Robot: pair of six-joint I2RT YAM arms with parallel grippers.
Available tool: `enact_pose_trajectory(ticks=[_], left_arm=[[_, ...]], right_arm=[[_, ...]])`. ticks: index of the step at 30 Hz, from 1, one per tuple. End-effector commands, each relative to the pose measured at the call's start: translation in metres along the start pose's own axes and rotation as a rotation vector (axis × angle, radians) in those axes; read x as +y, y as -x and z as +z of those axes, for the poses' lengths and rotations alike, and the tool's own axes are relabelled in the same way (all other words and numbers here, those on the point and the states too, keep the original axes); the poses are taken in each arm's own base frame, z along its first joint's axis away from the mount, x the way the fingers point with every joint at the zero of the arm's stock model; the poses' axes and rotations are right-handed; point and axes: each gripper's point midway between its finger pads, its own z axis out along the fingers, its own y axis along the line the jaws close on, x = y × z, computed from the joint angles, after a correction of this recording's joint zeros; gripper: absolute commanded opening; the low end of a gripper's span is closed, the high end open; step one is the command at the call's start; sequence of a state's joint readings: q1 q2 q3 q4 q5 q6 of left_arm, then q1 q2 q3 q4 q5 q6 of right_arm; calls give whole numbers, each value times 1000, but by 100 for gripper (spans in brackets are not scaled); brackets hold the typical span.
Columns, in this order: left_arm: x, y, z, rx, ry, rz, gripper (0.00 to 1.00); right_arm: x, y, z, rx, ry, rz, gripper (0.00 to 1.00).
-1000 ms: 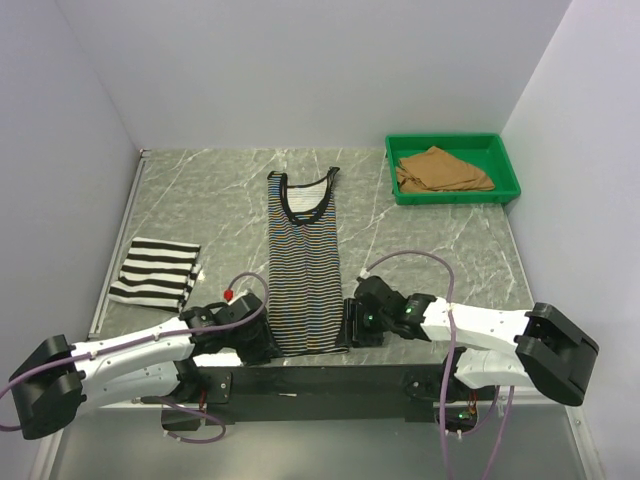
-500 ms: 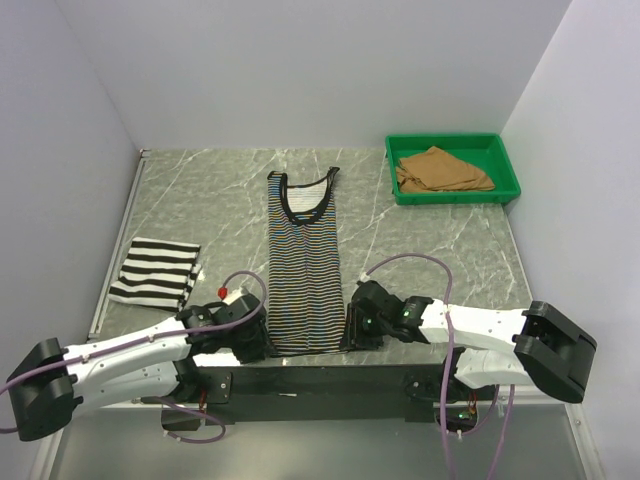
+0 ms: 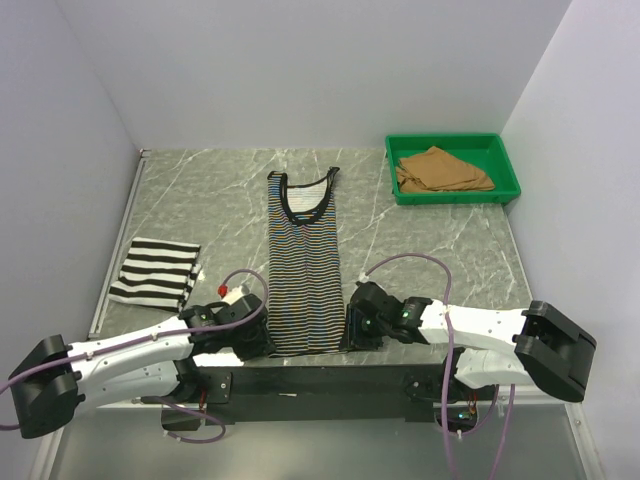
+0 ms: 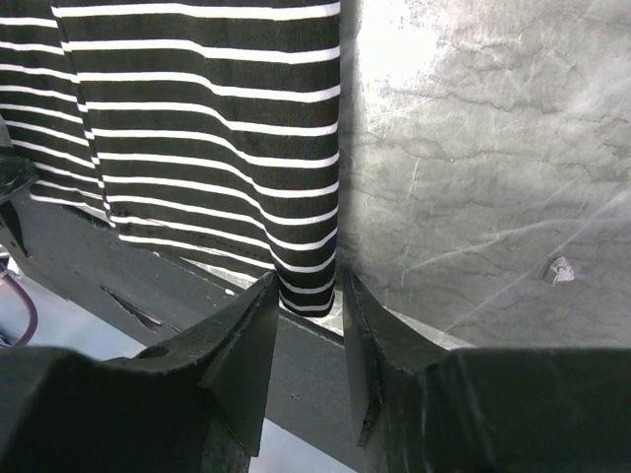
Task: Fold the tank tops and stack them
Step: Fold the tank top
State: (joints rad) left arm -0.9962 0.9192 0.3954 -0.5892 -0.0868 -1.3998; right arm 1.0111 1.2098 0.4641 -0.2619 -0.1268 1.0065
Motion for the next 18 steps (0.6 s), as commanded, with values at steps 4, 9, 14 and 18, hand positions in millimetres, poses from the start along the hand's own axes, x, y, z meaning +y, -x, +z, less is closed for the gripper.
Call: enact_pose_trajectory(ticks=[4, 9, 14, 18], left_arm=[[2, 5, 10, -34, 18, 13, 36], [5, -3, 18, 1, 23, 38, 22], [2, -8, 11, 12, 3, 63, 1], [-1, -20, 0, 36, -1, 98, 1]], right_arm=[[1, 3, 2, -23, -24, 0, 36], [2, 3, 3, -30, -28, -6, 29], [7, 3, 0, -46, -47, -37, 5], [7, -4, -6, -54, -98, -80, 0]])
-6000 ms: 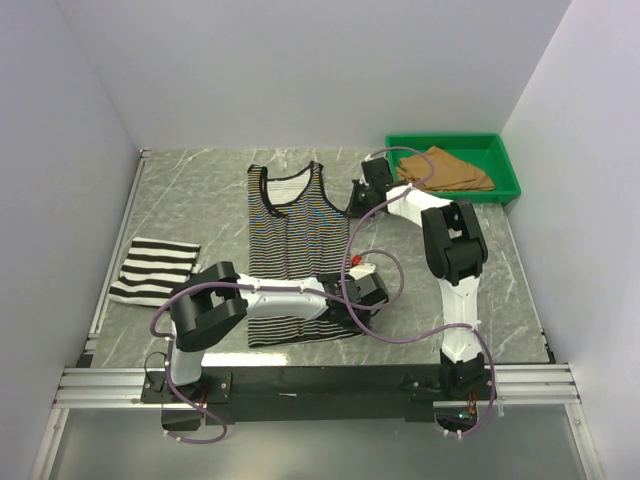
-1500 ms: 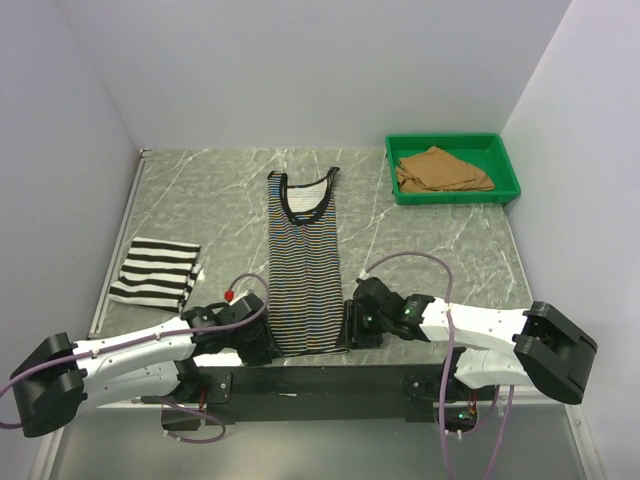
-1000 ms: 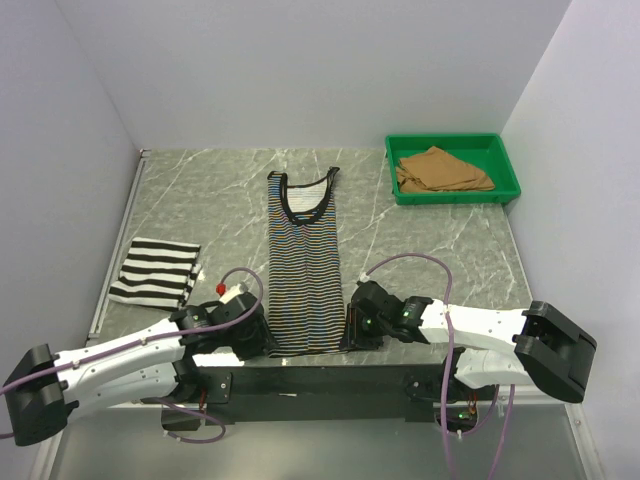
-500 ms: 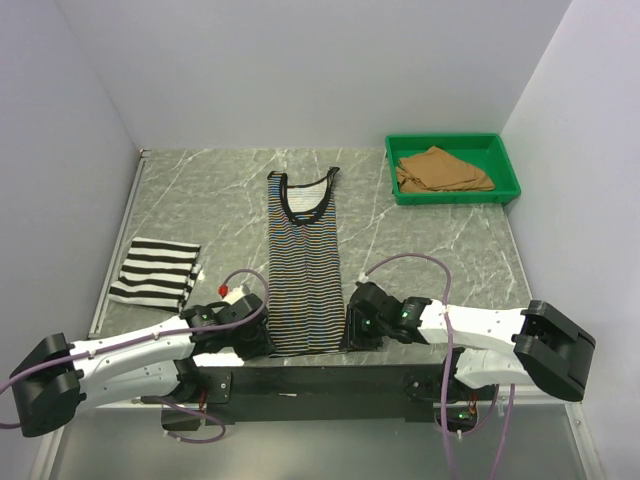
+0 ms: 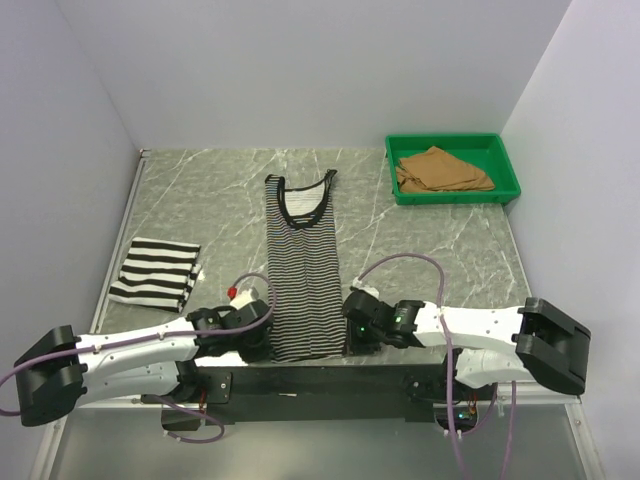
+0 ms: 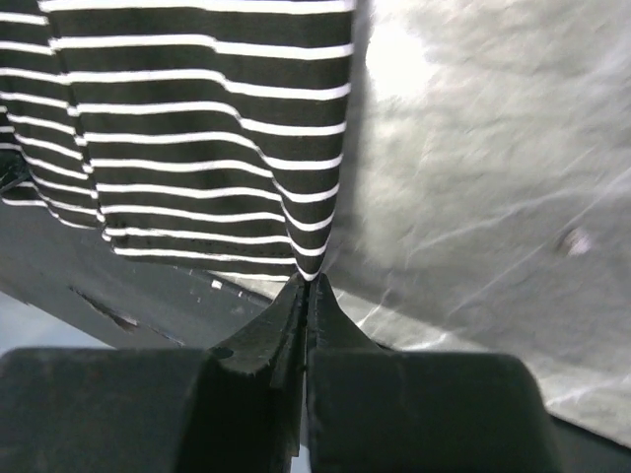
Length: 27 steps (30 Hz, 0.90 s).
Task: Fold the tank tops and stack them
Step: Fold the tank top
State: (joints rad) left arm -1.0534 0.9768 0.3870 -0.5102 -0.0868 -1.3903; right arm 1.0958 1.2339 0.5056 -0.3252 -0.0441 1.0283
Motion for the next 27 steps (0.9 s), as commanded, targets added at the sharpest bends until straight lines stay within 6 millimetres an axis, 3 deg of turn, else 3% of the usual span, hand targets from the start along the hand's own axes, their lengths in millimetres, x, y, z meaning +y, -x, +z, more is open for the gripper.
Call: enact_pose_trajectory(ticks=[1, 6, 11, 13, 17, 27], left_arm=[[1, -12, -11, 21, 14, 33, 1], [1, -35, -27, 59, 28, 81, 1], [-22, -19, -49, -14, -27, 61, 0], [-33, -1, -57, -73, -47, 46, 0], [-49, 38, -61, -141, -96, 13, 0], [-77, 171, -59, -366, -113, -45, 1]], right_arm=[[10, 3, -9, -47, -35, -41, 0], [23, -13, -28, -75, -53, -101, 0], [49, 10, -51, -166, -33, -123, 0], [59, 24, -58, -197, -27, -136, 0], [61, 60, -60, -233, -35, -116, 0], [92, 168, -46, -326, 48, -91, 0]])
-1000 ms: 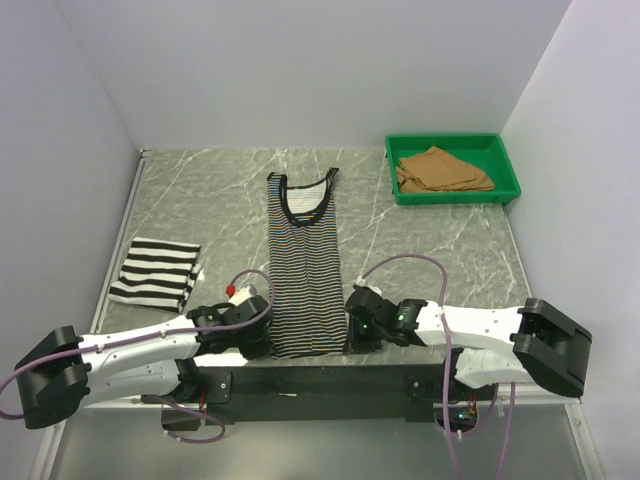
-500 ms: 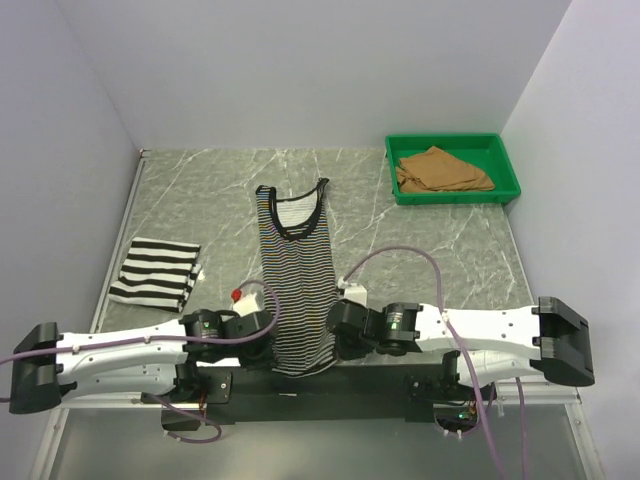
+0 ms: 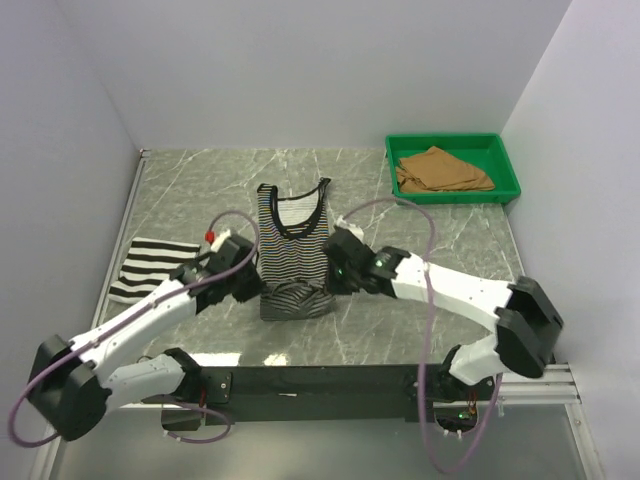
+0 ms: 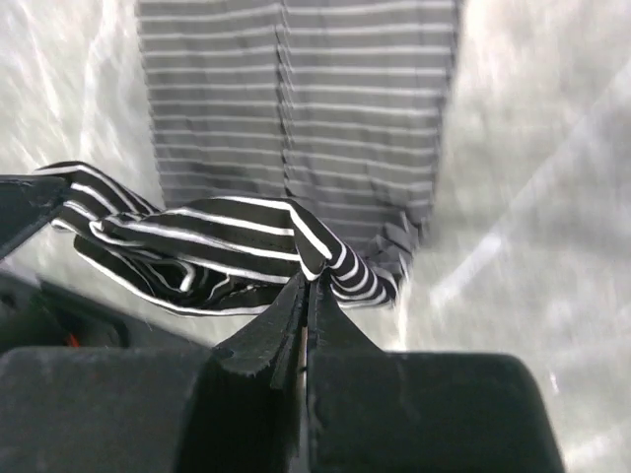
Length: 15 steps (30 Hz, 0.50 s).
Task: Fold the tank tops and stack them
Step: Fold the tank top
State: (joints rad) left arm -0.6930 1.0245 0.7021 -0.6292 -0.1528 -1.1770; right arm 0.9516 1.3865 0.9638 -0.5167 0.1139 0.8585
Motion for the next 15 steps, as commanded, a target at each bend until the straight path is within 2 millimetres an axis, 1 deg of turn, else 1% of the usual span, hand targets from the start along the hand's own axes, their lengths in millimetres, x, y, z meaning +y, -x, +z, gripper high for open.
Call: enact_pose_trajectory(ticks=[1, 2, 3, 4, 5, 6, 7, 8, 9, 10, 11, 12, 13, 14, 15], left_arm=[[-42, 54, 3, -111, -110, 47, 1], [-41, 61, 11, -116, -88, 42, 1], [-49, 77, 13, -150, -116, 29, 1], [-48, 81, 24, -142, -97, 29, 1], [-48, 90, 29, -154, -94, 14, 1], [-58, 100, 32, -166, -123, 11, 1], [-62, 104, 37, -162, -131, 13, 1], [-57, 108, 51, -149, -100, 4, 1], [-63, 115, 55, -149, -113, 1, 0], [-65, 119, 69, -144, -111, -3, 1], [-65, 125, 75, -144, -108, -14, 1], [-75, 135, 78, -154, -137, -12, 0], [-72, 135, 93, -129, -118, -16, 0], [-74, 140, 99, -121, -122, -22, 1], [-85, 150, 101, -131, -141, -5, 1]], right_arm=[[33, 52, 12, -80, 87, -43, 0], [32, 61, 18, -87, 80, -48, 0], [37, 78, 19, -104, 93, -37, 0], [33, 80, 33, -85, 70, -37, 0], [33, 87, 38, -88, 67, -44, 0], [39, 98, 39, -97, 81, -38, 0], [30, 106, 51, -90, 58, -22, 0], [29, 111, 55, -87, 55, -22, 0], [31, 123, 56, -100, 61, -12, 0], [22, 129, 68, -92, 42, 3, 0], [18, 136, 72, -94, 31, 9, 0], [21, 144, 73, -96, 49, 19, 0], [18, 144, 82, -73, 46, 26, 0], [11, 152, 86, -78, 38, 43, 0], [9, 159, 89, -86, 35, 51, 0]])
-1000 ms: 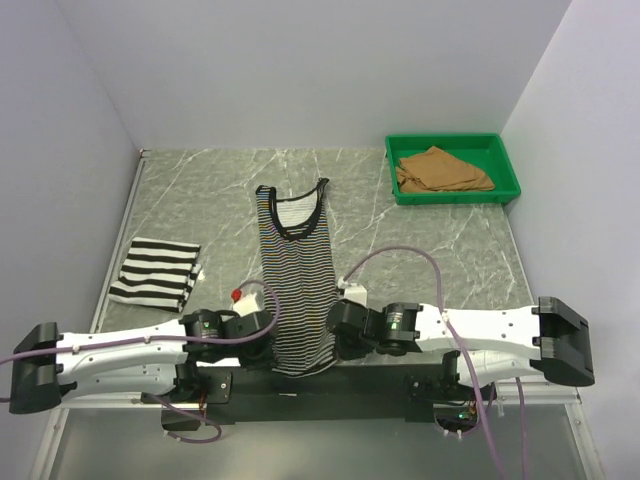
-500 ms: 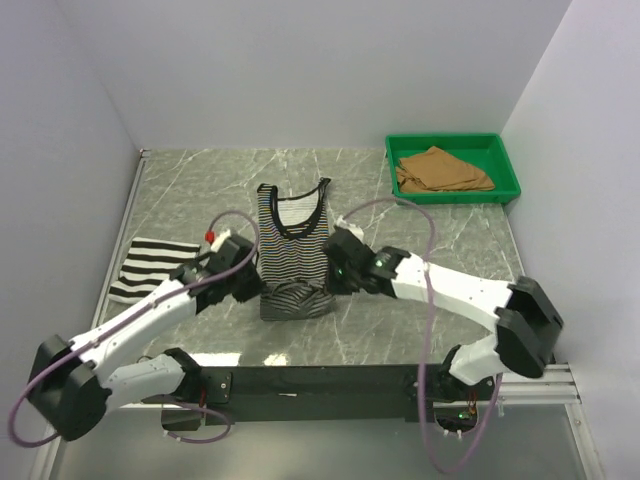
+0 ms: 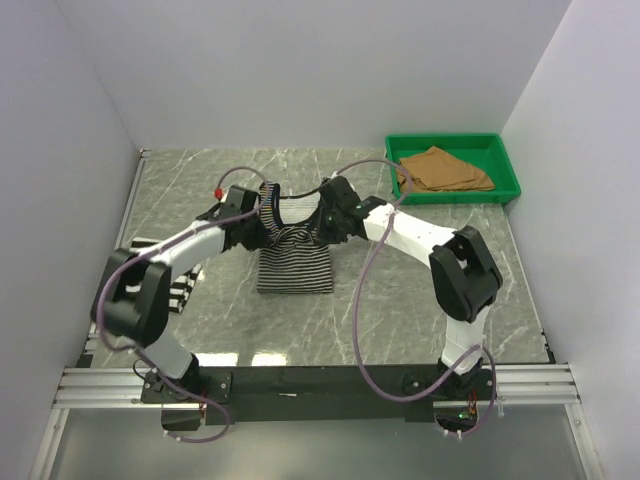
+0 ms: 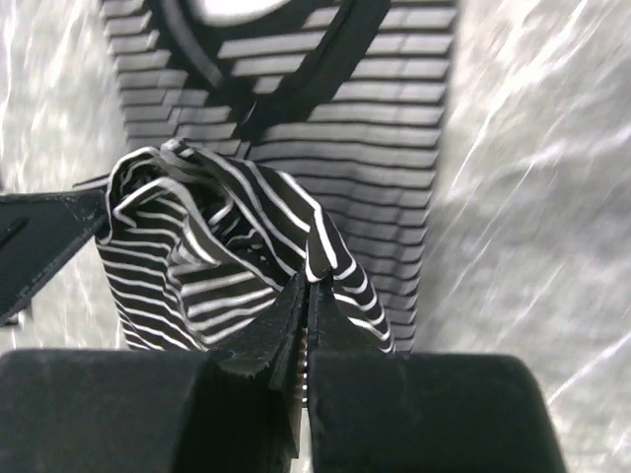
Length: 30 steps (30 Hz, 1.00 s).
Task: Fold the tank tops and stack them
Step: Fold the tank top
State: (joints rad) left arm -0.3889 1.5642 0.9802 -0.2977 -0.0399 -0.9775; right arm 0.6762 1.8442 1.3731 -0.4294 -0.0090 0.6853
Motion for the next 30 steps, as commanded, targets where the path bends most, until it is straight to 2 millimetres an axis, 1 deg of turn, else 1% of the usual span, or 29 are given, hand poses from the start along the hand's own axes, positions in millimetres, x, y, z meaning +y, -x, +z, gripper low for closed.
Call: enact_pose_trajectory(ticks=[1, 2, 3, 4, 5, 6, 7, 8, 9, 10, 12, 13, 14, 15, 16, 17, 18, 19, 20, 21, 22, 23, 24, 25, 26, 27, 28, 29, 30], left_arm=[[-44, 33, 10, -40, -125, 34, 1], [-34, 32, 22, -25, -79, 24, 1], [-37, 37, 25, -25, -86, 11, 1], [-37, 37, 27, -21, -89, 0, 6], [-36, 42, 27, -33, -95, -14, 16], [-36, 44, 26, -44, -105, -24, 29], [-39, 49, 19, -66, -118, -28, 31], [-38, 53, 16, -83, -116, -31, 36], [-35, 52, 13, -82, -109, -37, 44], [-35, 62, 4, -125, -107, -43, 44], [-28, 65, -3, -153, -87, -64, 45], [-28, 68, -14, -170, -90, -75, 44], [-26, 69, -18, -182, -88, -90, 43], [-20, 60, -19, -165, -88, -108, 41], [-32, 62, -27, -178, -157, -108, 39], [-35, 55, -27, -157, -182, -98, 38], [-36, 48, -27, -136, -186, -94, 33], [-36, 41, -24, -116, -176, -82, 31], [-45, 26, -25, -89, -184, -49, 30], [-46, 18, -23, -71, -180, -40, 28], [-45, 11, -22, -63, -172, -38, 26], [-47, -1, -20, -48, -172, -28, 25], [-37, -10, -15, -34, -141, -47, 21], [-28, -12, -11, -45, -104, -61, 17], [-22, -19, -9, -37, -80, -84, 14], [-8, -27, -5, -30, -48, -86, 13], [-2, -30, -3, -34, -31, -92, 13], [8, -38, 1, -30, -1, -88, 12], [12, -42, 1, -24, 8, -84, 11]], right_arm=[[5, 31, 10, -36, 41, 8, 3], [4, 36, 14, -30, 54, 7, 15], [7, 46, 14, -39, 59, 5, 22], [0, 45, 25, -21, 35, 1, 29], [-4, 48, 25, -20, 28, -9, 41], [-7, 54, 24, -31, 32, -4, 46], [-6, 58, 21, -45, 44, -8, 49], [-7, 64, 18, -62, 48, -6, 54], [-8, 71, 13, -83, 34, -10, 55], [-7, 76, 6, -101, 27, -24, 55], [-10, 81, -8, -127, 1, -30, 56], [-12, 80, -12, -143, -24, -38, 56], [-16, 80, -16, -155, -44, -39, 56], [-18, 75, -21, -160, -55, -43, 56], [-19, 73, -22, -170, -72, -42, 56], [-21, 69, -21, -166, -84, -46, 56], [-23, 64, -18, -156, -93, -45, 55], [-18, 58, -16, -148, -84, -53, 55], [-16, 56, -13, -147, -79, -56, 54], [-14, 53, -6, -132, -81, -62, 54], [-11, 50, -2, -120, -80, -69, 53], [-7, 47, 2, -114, -79, -79, 53], [-4, 45, 10, -104, -78, -84, 53], [0, 41, 14, -92, -74, -88, 52], [8, 33, 17, -80, -65, -106, 52], [9, 27, 23, -69, -72, -120, 52], [9, 20, 26, -62, -84, -128, 52], [9, 6, 31, -40, -99, -146, 52], [7, 0, 33, -30, -105, -149, 52]])
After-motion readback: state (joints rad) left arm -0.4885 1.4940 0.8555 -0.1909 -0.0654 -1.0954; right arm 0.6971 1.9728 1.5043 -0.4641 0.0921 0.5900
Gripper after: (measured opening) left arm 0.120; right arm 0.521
